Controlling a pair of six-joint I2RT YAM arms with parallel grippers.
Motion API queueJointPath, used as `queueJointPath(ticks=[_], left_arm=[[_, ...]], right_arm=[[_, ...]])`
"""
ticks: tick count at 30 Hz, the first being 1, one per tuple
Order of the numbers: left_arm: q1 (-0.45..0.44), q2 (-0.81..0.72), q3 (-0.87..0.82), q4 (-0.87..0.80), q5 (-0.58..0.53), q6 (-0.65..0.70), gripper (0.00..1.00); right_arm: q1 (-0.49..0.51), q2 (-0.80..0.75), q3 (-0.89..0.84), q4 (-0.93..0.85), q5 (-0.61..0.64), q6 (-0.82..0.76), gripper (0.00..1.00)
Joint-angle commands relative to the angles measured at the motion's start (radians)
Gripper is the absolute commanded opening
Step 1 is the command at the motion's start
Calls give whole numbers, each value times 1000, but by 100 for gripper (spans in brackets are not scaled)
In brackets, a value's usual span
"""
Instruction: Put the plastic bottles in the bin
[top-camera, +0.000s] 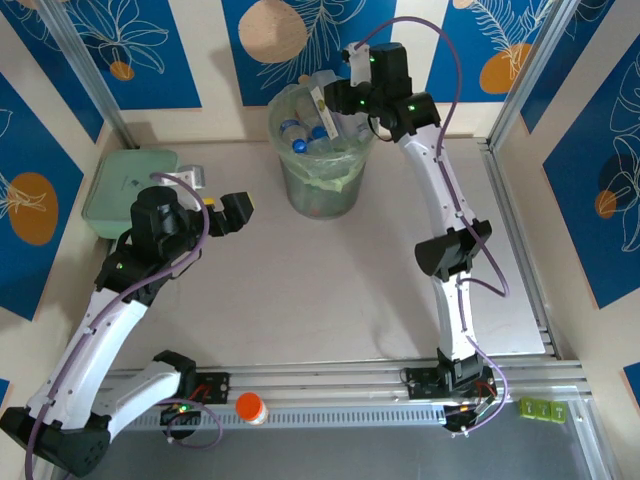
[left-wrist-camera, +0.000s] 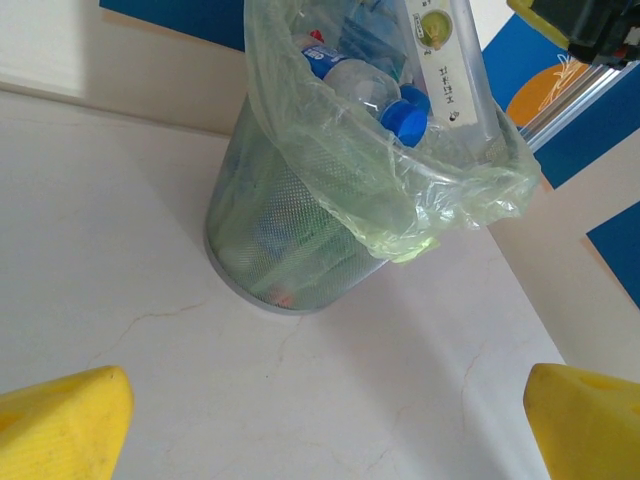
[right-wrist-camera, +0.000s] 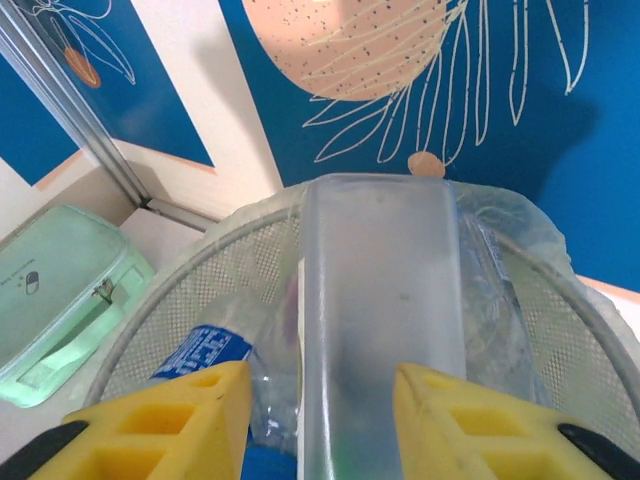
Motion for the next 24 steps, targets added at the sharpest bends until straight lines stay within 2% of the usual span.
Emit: queueJointPath(ticks=[1,9,15,19,24], left_arm=[[5,-9,-6,34,-16,25,100],[5,-19,-28,31,-35,13,100],[6,-21,-27,19,-62,33,100],[5,-20,-18,14,-59,88,99],[5,-20,16,1,15,179,99]], right_arm=[[-1,78,19,-45,-10,19,42],[-18,119,-52,-55,-25,43,42],[-18,111,-39,-59,-30,42,43],[-18,41,-38,-38,-32,44,46],[-16,-71,-46,-21,-23,31,52]])
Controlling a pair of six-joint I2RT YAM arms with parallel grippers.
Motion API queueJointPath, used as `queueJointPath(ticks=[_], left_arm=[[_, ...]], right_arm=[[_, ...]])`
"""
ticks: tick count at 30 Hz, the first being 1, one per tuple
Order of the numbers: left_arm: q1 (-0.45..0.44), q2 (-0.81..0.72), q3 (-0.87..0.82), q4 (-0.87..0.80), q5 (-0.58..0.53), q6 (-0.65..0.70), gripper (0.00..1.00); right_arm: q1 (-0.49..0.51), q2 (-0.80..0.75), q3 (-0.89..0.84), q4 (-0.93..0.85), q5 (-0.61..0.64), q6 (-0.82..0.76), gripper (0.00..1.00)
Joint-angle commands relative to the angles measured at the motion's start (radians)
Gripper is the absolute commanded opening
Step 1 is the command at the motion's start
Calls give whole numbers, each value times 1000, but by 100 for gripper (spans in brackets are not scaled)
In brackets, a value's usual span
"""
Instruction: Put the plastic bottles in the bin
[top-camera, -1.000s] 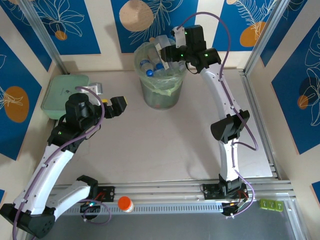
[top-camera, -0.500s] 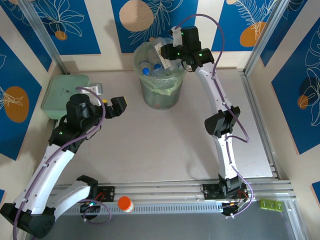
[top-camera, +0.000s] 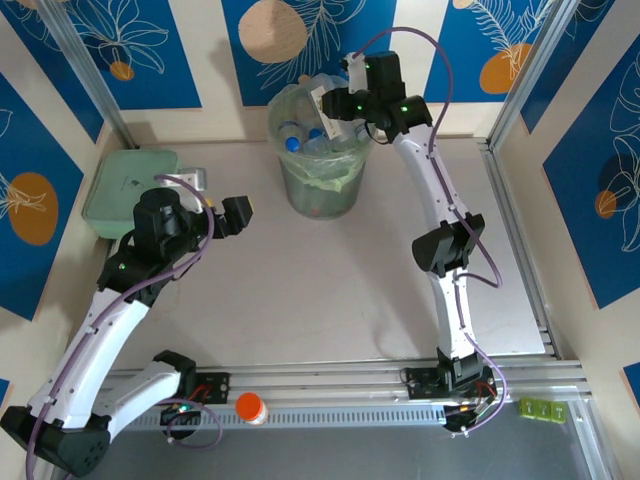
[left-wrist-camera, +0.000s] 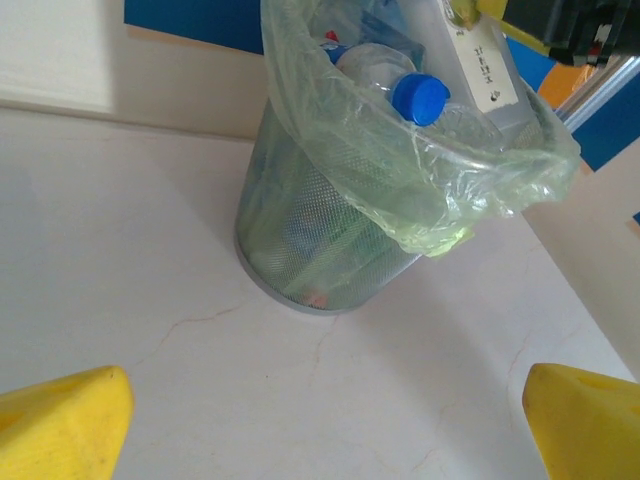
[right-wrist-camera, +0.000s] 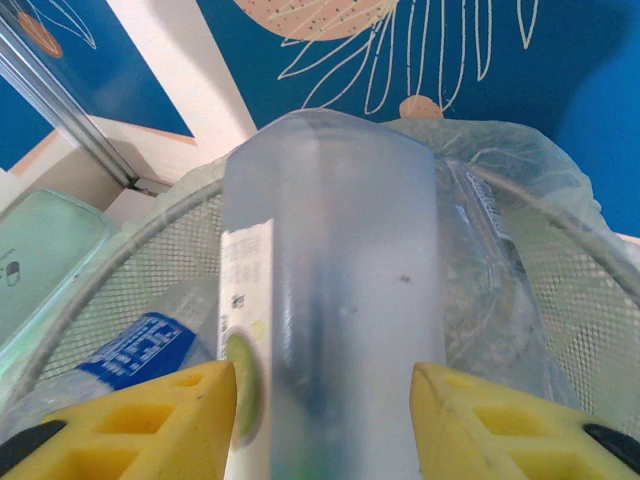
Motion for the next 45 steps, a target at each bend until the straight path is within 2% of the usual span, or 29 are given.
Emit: queueJointPath(ticks=[1,4,6,8,10,12,13,17,19,22,25,27,30,32,34,36,38,40,43,44,45], left_arm=[[5,-16,49,-13,61,100,99],[5,-22,75,-28,76,143,99],[4,-36,74,-19,48,167,99],[5,-61,53,8,-13,186,99],[5,-98,-6,79,-100,202,99],[5,-141,-97,200,-124,268,99],[4,-159,-149,268,-155,296,99],[7,-205,-416,656,-297,402,99],[7,-208,-597,982,-254,538,99],[16,-153,-626,973,-177,702,99],[20,-28,-669,1086,-252,733,99],[27,76,-680,1142,-368,694,99],[59,205,-698,1181,-504,654,99],[95,257,-739,1224,-475,616,99],[126,311,-810,1353,-404,617,99],[137,369,-867,1489,-427,564,99],[140,433,-880,1557,-449,523,99],[140,512,-881,1639,-423,547,99],[146,626,-886,1771,-455,536,99],[155,670,-888,1830,-436,543,99],[159,679,-880,1814,-394,544,99]], right_arm=[[-3,-126,-17,-26,4,-8,53],[-3,-218,-94,-11,4,-11,56],[-3,-293,-174,7,0,-15,64],[-2,-398,-306,53,3,-22,79],[21,-540,-500,169,37,-88,99],[75,-719,-785,401,165,-174,99],[91,-811,-928,517,179,-208,99],[88,-1108,-1419,915,73,-274,99],[81,-1206,-1617,1039,34,-380,99],[48,-1312,-1838,1111,84,-409,99],[12,-1401,-2083,1294,284,-325,99],[-40,-1405,-2246,1455,272,-318,99],[-114,-1376,-2358,1479,358,-233,99],[-174,-1346,-2414,1487,365,-204,99],[-229,-1298,-2452,1482,368,-182,99],[-269,-1260,-2475,1492,359,-147,99],[-303,-1223,-2480,1507,345,-102,99],[-344,-1167,-2470,1521,315,-48,99],[-377,-1086,-2435,1551,312,-23,99],[-387,-1058,-2431,1586,298,-14,99],[-394,-1035,-2413,1585,286,-9,99]])
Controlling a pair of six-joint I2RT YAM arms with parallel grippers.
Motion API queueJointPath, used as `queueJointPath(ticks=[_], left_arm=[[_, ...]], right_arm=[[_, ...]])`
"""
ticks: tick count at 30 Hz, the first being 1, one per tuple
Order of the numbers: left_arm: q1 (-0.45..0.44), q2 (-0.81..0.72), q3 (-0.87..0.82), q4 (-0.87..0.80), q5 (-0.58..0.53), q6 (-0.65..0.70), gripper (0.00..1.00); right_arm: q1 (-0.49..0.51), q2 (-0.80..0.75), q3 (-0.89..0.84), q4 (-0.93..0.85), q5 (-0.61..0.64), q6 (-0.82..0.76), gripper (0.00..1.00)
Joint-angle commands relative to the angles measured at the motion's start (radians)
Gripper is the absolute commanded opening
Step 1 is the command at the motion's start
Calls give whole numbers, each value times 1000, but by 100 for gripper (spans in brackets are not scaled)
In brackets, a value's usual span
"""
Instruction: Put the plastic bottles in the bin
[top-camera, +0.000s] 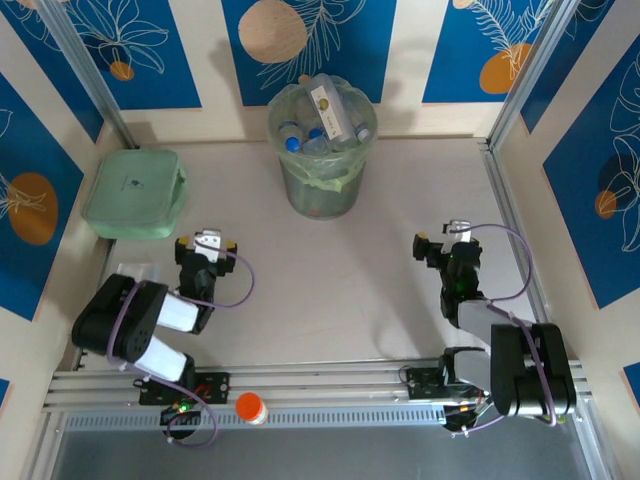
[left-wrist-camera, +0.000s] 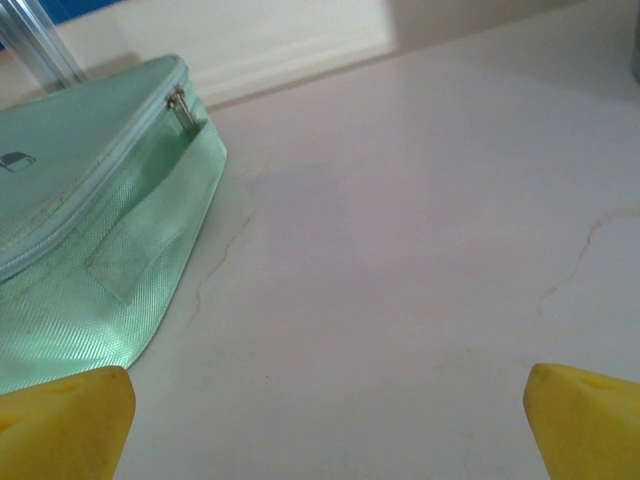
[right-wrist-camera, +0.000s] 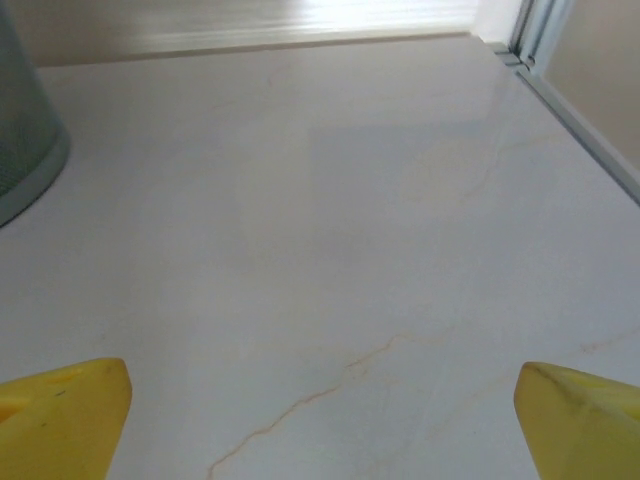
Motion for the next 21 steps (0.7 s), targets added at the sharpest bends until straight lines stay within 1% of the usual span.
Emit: queueJointPath(ticks=[1,3,4,5,6,7,8,9,10,11,12,13,14,15,16,17,18,20,21], left_arm=[[26,49,17,146,49,-29,99],[32,98,23,209,50,-21,99],[33,76,34,153,54,-31,99],[38,59,58,86,59,-37,99],[43,50,88,21,77,-33,99],[52,42,111,-39,106,-36,99],[68,34,125,-80,138,-46,99],[79,33,142,-116,163,-51,99],[94,29,156,-147,193,-61,99],[107,26,170,-181,217,-70,99],[123,25,187,-224,242,-84,99],[144,22,205,-265,286,-98,99],[161,24,208,-269,319,-106,99],[165,23,210,-270,324,-107,99],[165,24,209,-272,324,-107,99],[165,25,210,-271,322,-106,99],[165,23,210,-272,323,-105,99],[165,24,209,-270,323,-106,99],[165,20,200,-257,314,-111,99]], right_arm=[[-26,48,87,13,-39,68,99],[-44,78,116,-5,-97,67,99],[-47,84,132,-34,-116,67,99],[-51,98,132,-11,-120,97,99],[-68,132,109,79,-153,150,99],[-57,193,79,197,-169,134,99],[-34,242,65,283,-117,128,99],[-28,265,66,298,-157,102,99],[-9,303,79,296,-152,82,99],[2,347,72,388,-151,68,99],[0,344,81,372,-209,51,99],[-1,308,113,249,-263,23,99],[-3,323,129,237,-321,1,99],[-3,345,142,254,-378,-17,99],[3,332,182,163,-389,-32,99],[-5,326,195,108,-386,-25,99],[-13,346,197,145,-336,17,99],[-9,328,206,99,-295,21,99],[3,335,193,134,-257,21,99]])
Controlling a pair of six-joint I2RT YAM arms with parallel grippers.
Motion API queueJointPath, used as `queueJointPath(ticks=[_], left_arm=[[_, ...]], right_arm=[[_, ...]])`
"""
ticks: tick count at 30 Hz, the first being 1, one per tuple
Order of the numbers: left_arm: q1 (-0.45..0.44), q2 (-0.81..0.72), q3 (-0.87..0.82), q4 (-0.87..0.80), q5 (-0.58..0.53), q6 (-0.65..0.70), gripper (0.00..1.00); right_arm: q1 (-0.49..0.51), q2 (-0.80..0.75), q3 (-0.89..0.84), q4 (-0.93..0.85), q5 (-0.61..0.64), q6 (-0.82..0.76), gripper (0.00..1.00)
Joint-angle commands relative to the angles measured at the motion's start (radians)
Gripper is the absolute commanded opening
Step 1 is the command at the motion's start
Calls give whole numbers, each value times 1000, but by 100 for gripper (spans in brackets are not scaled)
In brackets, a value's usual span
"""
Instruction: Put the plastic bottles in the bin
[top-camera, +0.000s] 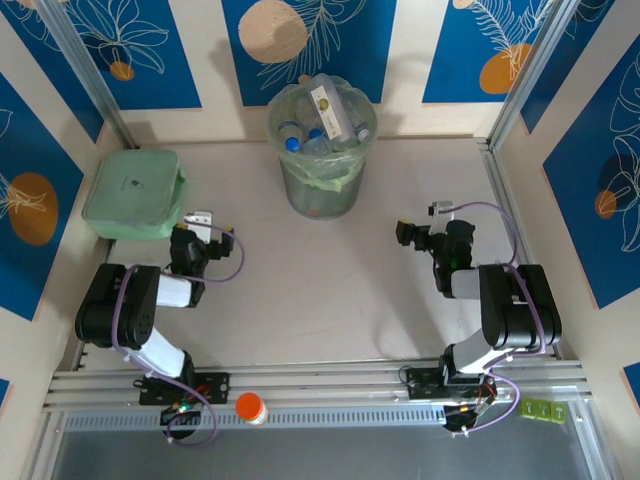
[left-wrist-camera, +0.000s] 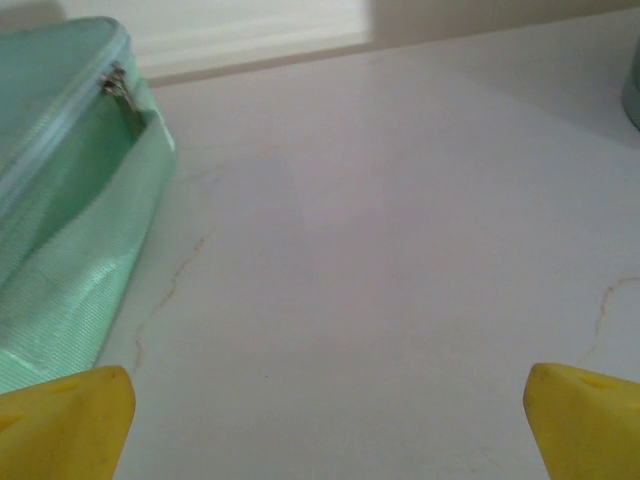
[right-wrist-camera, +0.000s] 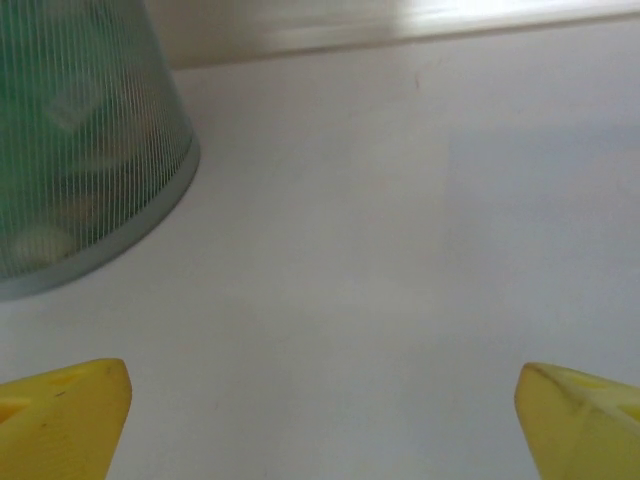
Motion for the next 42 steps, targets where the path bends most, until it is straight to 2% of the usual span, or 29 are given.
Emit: queueJointPath(ticks=[1,2,3,5,6,8,9,12,16,25,33,36,42], left_arm=[[2,-20,-28,48,-94,-57,99],[-2,-18,-67,128,-148,-70,99],[1,-16,-74,139,-144,-74,99],[-4,-18,-13,18,-104,-53,99],[-12,-13,-4,15,-70,-28,99],[-10,-16,12,-28,47,4,99],[-10,-16,4,-10,51,7,99],[-5,-14,14,-28,58,2,99],[10,-14,16,-34,59,-14,99],[9,-14,16,-31,63,-9,99],[9,-18,10,-24,64,-10,99],[8,-19,8,-21,62,-8,99],[-1,-20,0,-8,43,-2,99]], right_arm=[[32,-5,5,-26,115,-3,99],[29,-3,4,-22,120,3,99],[15,-6,-2,-18,96,11,99],[18,-4,1,-19,101,9,99],[21,-4,4,-25,97,3,99],[-14,-8,8,-41,-109,-35,99],[-39,1,-3,-4,-215,-42,99],[-32,-1,-2,-7,-202,-47,99],[-18,0,20,-51,-66,-14,99],[-34,3,16,-42,-118,-13,99],[19,-7,6,-32,-10,-37,99],[-4,-6,14,-44,-54,-23,99],[-4,-6,13,-45,-55,-22,99]])
